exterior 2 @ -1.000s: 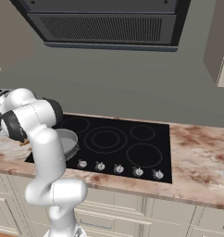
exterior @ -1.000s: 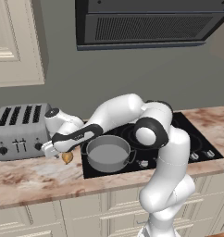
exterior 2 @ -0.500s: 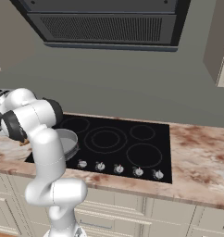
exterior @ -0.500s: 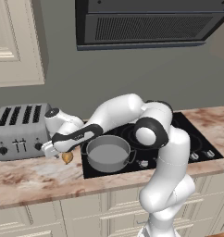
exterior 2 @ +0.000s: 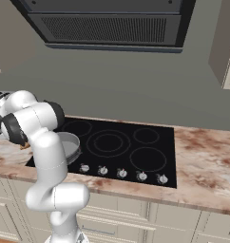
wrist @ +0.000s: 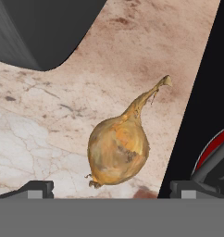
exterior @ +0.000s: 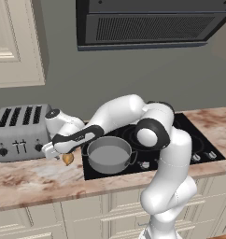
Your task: Turn on the burner for the pot on the stove. Wait thirty seconds for the pot to heat up. Then add the onion to the pot.
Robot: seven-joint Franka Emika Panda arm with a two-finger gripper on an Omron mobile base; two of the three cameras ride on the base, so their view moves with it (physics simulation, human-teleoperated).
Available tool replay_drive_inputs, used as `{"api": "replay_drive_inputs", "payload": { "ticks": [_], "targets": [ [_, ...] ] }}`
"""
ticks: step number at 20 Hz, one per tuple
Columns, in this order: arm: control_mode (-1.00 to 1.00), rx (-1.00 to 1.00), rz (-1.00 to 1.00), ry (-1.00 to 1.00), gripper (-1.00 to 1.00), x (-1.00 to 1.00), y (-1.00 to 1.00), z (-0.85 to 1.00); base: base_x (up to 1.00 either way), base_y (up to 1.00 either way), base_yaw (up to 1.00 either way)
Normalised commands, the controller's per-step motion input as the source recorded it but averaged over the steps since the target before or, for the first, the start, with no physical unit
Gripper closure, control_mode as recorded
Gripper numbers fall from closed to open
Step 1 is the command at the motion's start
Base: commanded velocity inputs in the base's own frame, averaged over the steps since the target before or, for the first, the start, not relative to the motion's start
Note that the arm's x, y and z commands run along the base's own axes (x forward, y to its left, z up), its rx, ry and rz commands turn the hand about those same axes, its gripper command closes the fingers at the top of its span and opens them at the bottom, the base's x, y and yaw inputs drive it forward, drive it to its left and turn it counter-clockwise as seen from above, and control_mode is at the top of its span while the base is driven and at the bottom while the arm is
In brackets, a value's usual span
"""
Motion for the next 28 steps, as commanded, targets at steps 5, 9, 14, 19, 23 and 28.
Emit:
{"api": "replay_drive_inputs", "payload": {
  "ticks": [5, 9, 14, 19, 23, 28],
  "targets": [
    [-1.0, 0.0, 0.0, 0.0, -1.0, 0.0, 0.0, 0.0, 0.0, 0.0, 0.0],
    [-1.0, 0.0, 0.0, 0.0, -1.0, 0.0, 0.0, 0.0, 0.0, 0.0, 0.0],
    [-1.0, 0.0, 0.0, 0.0, -1.0, 0.0, 0.0, 0.0, 0.0, 0.0, 0.0],
    [-1.0, 0.0, 0.0, 0.0, -1.0, 0.0, 0.0, 0.0, 0.0, 0.0, 0.0],
    [-1.0, 0.0, 0.0, 0.0, -1.0, 0.0, 0.0, 0.0, 0.0, 0.0, 0.0],
    [-1.0, 0.0, 0.0, 0.0, -1.0, 0.0, 0.0, 0.0, 0.0, 0.0, 0.0]
  ]
}}
